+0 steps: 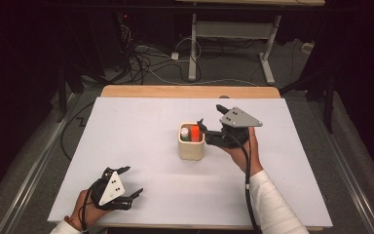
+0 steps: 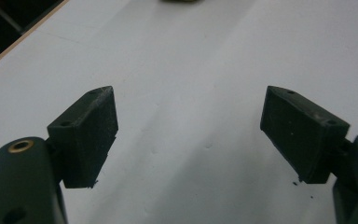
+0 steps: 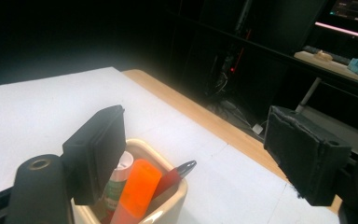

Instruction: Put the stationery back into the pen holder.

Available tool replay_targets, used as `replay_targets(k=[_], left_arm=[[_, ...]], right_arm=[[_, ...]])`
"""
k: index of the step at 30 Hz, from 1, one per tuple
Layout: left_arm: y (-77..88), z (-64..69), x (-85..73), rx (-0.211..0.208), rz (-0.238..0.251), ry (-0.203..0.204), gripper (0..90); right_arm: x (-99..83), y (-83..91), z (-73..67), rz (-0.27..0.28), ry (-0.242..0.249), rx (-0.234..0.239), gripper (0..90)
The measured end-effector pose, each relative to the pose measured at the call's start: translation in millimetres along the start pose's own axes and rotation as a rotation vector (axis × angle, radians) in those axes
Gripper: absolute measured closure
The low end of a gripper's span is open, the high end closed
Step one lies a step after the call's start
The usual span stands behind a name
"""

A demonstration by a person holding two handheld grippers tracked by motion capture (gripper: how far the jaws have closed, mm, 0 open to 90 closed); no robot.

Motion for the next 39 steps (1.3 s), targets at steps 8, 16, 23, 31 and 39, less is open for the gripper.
replay_targets(k=[8,16,23,31,39], left_arm=[[0.3,0.1,0.2,0.0,0.001,0.0,18.4],[0.0,0.1,-0.1,0.001,-0.004,-0.005,18.4],[0.7,-1.0,0.0,0.006,-0.004,-0.005,18.4],[0.9,-0.9,0.2,0.007,-0.003,-0.005,18.4],[0.3,-0.4,0.1,0.005,-0.004,-0.007,18.4]], right_arm=[[-0.6,9.0,-2.5,-0.013,0.027,-0.008,21.6],[-10.4,23.4,-7.8,-0.017,0.053,-0.016,21.8],[-17.7,32.4,-17.5,-0.028,0.102,-0.011,21.5],[-25.2,38.2,-27.5,-0.043,0.145,0.004,21.7],[-34.2,45.4,-33.8,-0.052,0.171,0.022,21.6]])
Point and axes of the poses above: each handheld gripper's, and its own axes: y roughly backward along the jaws, x roughly out of its top, z roughly to its right, the point moved 7 cm from there along -y, roughly forward along the jaws, and after that the axes turned 1 degree about z, right-handed, at the moved point
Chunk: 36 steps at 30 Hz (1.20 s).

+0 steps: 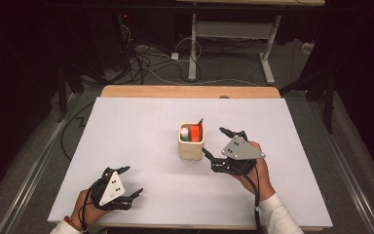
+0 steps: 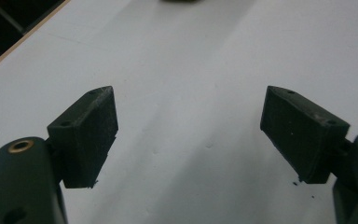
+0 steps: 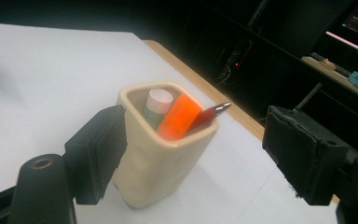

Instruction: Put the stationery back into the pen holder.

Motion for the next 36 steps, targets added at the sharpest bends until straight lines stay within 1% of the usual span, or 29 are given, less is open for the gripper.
replay_targets(k=[6,11,16,21,24,30,36], left_arm=[[-0.3,0.1,-0.3,-0.001,-0.002,-0.002,18.4],[-0.3,0.2,-0.1,-0.001,-0.001,-0.002,18.4],[-0.7,0.6,-0.3,-0.002,-0.004,-0.004,18.4],[-0.6,0.5,-0.2,-0.002,-0.002,-0.004,18.4],[-0.7,0.6,-0.2,-0.002,-0.002,-0.004,18.4],[-0.8,0.9,0.0,-0.003,-0.002,-0.005,18.4],[-1.1,1.2,0.1,-0.003,-0.004,-0.008,18.4]], right_arm=[[-4.9,7.8,0.4,0.007,0.008,-0.004,21.6],[-9.1,15.1,1.2,0.017,0.001,0.001,21.6],[-13.3,22.3,2.8,0.02,0.004,-0.01,21.6],[-17.8,28.4,4.1,0.022,-0.007,-0.012,21.6],[-21.0,32.0,4.9,0.021,-0.001,-0.018,21.4],[-28.4,40.0,7.1,0.027,-0.016,-0.02,21.4],[-37.6,47.5,8.6,0.027,-0.011,-0.033,21.6]])
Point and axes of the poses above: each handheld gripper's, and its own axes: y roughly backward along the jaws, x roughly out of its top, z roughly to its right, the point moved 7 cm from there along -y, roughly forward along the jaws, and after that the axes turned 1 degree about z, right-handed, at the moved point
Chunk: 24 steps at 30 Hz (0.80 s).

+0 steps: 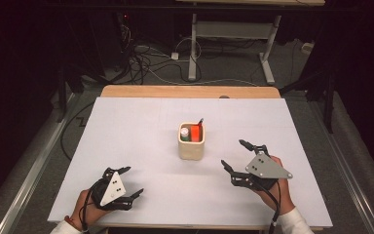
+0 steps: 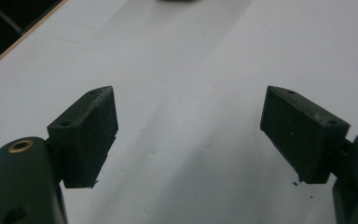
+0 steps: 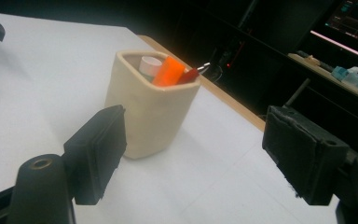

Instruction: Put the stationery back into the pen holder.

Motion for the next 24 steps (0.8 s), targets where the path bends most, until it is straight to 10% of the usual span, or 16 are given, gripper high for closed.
replay_targets(k=[24], left_arm=[[0.6,-0.1,-0.2,0.002,0.001,0.004,18.4]], right_arm=[[-41.2,15.9,-0.4,-0.045,-0.037,0.001,21.5]])
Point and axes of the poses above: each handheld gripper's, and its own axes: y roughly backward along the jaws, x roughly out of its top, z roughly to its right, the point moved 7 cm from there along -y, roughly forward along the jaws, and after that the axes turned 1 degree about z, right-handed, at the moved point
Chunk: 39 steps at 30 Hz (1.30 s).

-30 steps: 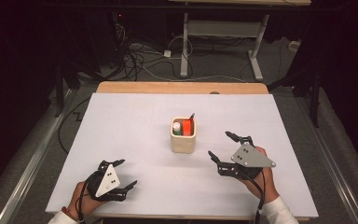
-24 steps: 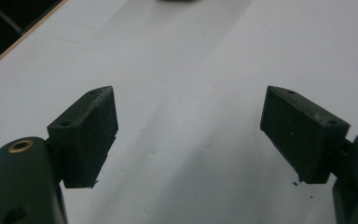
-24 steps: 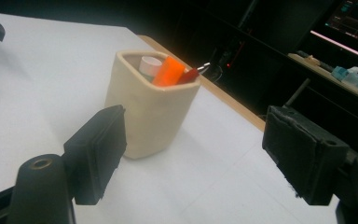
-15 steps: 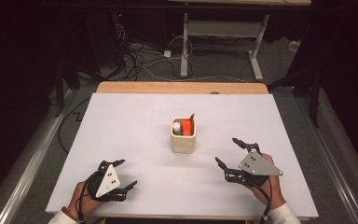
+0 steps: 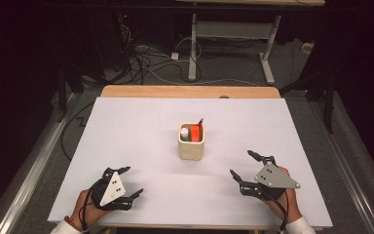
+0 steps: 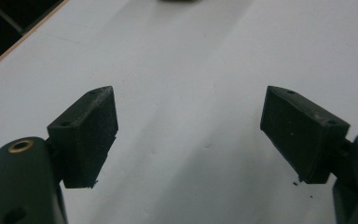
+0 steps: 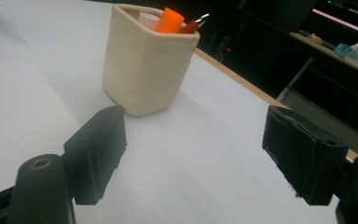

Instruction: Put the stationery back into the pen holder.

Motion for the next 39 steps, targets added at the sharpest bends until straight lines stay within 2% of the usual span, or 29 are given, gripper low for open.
replay_targets(k=[10,17,21,23,27,32,39], left_arm=[[0.2,-0.5,-0.4,0.002,-0.001,0.012,18.4],[-0.5,0.7,0.9,0.002,0.002,0.014,18.4],[-0.3,0.1,1.1,0.002,0.004,0.016,18.4],[-0.6,-0.3,0.6,0.002,0.003,0.017,18.4],[-1.2,-0.7,0.9,0.003,0.002,0.019,18.4],[-1.3,-0.4,1.0,0.006,-0.002,0.017,18.4],[-1.1,1.6,1.2,0.004,-0.002,0.009,18.4]], right_arm=[[-19.8,7.8,2.5,-0.02,-0.037,0.004,20.8],[-34.7,14.9,4.2,-0.04,-0.026,-0.014,19.6],[-43.6,21.4,6.3,-0.04,-0.033,-0.026,18.9],[-49.0,24.8,7.0,-0.04,-0.056,-0.027,18.9],[-59.3,29.0,6.3,-0.06,-0.054,-0.031,18.7],[-58.2,35.0,5.5,-0.041,-0.054,-0.028,18.7],[-53.8,34.9,1.8,-0.031,-0.04,-0.018,18.7]])
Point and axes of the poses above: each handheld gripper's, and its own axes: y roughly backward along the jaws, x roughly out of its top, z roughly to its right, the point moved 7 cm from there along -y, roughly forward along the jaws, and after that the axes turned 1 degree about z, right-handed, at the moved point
